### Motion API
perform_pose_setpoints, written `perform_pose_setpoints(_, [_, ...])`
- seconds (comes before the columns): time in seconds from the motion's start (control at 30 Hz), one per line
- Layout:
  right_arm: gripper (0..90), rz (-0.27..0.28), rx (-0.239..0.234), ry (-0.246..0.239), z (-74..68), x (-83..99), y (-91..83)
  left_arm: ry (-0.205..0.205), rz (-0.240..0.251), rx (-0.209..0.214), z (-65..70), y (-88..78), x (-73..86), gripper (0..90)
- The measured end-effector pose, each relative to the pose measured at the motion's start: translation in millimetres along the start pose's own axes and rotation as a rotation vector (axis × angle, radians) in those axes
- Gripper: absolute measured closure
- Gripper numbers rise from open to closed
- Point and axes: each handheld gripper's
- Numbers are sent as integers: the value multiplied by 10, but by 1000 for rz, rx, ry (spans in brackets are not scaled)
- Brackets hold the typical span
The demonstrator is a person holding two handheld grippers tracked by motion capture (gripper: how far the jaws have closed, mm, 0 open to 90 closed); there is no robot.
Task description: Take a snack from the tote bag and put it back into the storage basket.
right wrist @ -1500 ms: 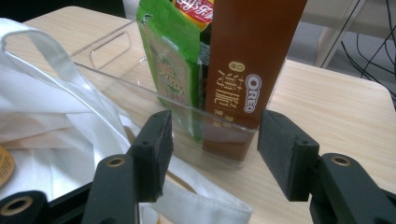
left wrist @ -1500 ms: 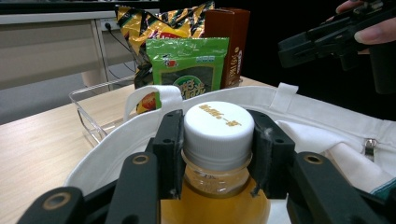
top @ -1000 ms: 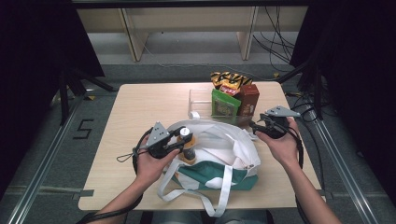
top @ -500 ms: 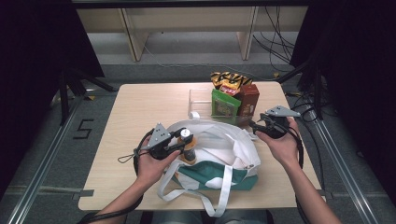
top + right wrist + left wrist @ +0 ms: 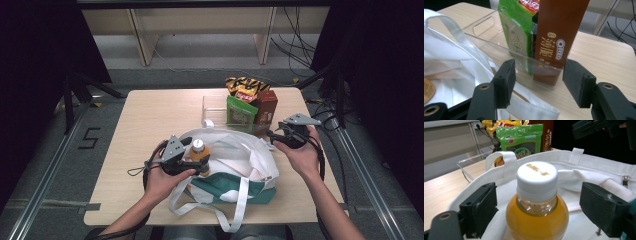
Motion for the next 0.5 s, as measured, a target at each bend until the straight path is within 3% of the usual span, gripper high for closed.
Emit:
perform_pose_setpoints(0.07, [442, -7, 0, 16, -8, 2, -2, -14, -11, 3, -8, 2, 32, 135])
perform_pose_setpoints(0.37, [442, -6, 1, 15, -3, 2, -5, 1, -52, 6, -14, 48, 140, 139])
perform_pose_setpoints(0.47, [442, -3, -4, 2, 9, 3, -2, -7, -62, 7, -27, 65, 177, 143])
perform_pose_setpoints(0.5, [442, 3, -7, -23, 33, 1, 0, -8, -59, 11, -31, 73, 187, 143])
Point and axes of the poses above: each handheld gripper's, and its own axes: y roughly forward along the jaws, x roughly out of its underside, z roughly to its right, and after that the axes turned 10 degrees about z, right-handed
